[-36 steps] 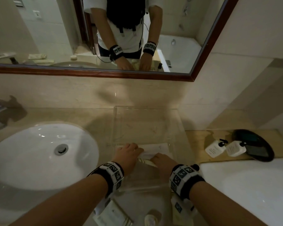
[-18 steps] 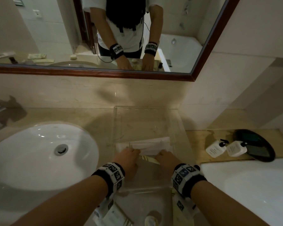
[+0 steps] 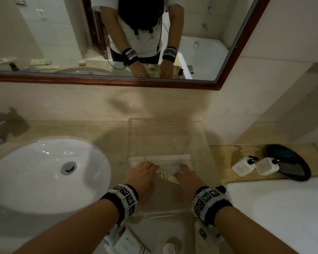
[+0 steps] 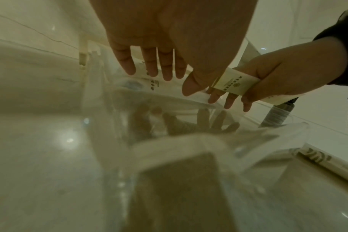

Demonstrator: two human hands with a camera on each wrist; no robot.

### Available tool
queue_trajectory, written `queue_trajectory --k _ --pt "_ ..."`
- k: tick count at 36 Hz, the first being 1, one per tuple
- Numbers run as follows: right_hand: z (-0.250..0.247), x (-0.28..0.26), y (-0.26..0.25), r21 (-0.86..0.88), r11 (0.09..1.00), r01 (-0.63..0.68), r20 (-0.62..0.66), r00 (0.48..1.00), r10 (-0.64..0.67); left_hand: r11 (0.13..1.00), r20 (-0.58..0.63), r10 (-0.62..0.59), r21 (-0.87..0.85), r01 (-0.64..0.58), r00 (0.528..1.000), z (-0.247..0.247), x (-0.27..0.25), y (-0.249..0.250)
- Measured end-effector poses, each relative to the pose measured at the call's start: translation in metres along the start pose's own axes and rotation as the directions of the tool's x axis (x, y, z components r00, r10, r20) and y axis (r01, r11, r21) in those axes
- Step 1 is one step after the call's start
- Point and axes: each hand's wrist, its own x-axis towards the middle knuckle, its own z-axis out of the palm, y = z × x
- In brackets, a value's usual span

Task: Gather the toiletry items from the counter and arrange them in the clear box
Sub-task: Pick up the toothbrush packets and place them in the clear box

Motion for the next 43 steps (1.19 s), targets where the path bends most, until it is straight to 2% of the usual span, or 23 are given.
queue_trajectory --k 3,10,13,15,18,21,26,33,37,43 --pt "-0.005 0.000 -0.002 0.003 1.000 -0.002 0.073 0.997 0.001 1.000 0.026 0.005 0.003 -0.005 1.000 0.003 -0.001 -0.001" --pt "-0.013 0.003 -0.004 0.102 0.992 -0.075 0.062 0.996 0.069 1.000 0.059 -0.019 0.005 0.018 0.998 0.003 -0.002 -0.002" --pt "-0.011 0.003 -0.003 0.100 0.995 -0.013 0.105 0.994 0.002 1.000 0.070 -0.018 -0.013 0.019 0.997 0.000 0.000 -0.001" --pt "-0.010 0.002 -0.005 0.128 0.992 0.014 0.101 0.995 -0.027 0.999 0.073 -0.028 -0.022 0.029 0.997 -0.003 0.001 0.000" --pt "-0.007 0.000 -0.008 0.149 0.988 -0.044 0.101 0.994 0.029 0.998 0.083 -0.053 -0.025 0.055 0.995 -0.007 0.004 0.001" --pt "-0.006 -0.003 -0.012 0.180 0.984 -0.014 0.098 0.995 -0.004 0.997 0.115 -0.077 -0.023 0.080 0.990 -0.008 0.007 0.002" --pt "0.002 -0.006 -0.009 0.153 0.984 -0.093 0.021 0.996 0.091 0.992 0.137 -0.114 -0.031 0.120 0.984 -0.009 0.007 0.002" --pt "0.006 -0.009 -0.006 0.068 0.996 0.060 -0.066 0.996 -0.056 0.977 0.168 -0.188 -0.067 0.202 0.968 -0.016 0.010 0.000" --pt "0.001 -0.010 -0.009 0.069 0.996 0.054 -0.128 0.991 -0.045 0.967 0.110 -0.247 -0.037 0.252 0.963 -0.023 0.012 0.001" --pt "-0.002 -0.002 -0.012 0.044 0.995 0.088 -0.062 0.994 -0.085 0.964 0.069 -0.238 -0.106 0.244 0.969 -0.025 0.012 0.003"
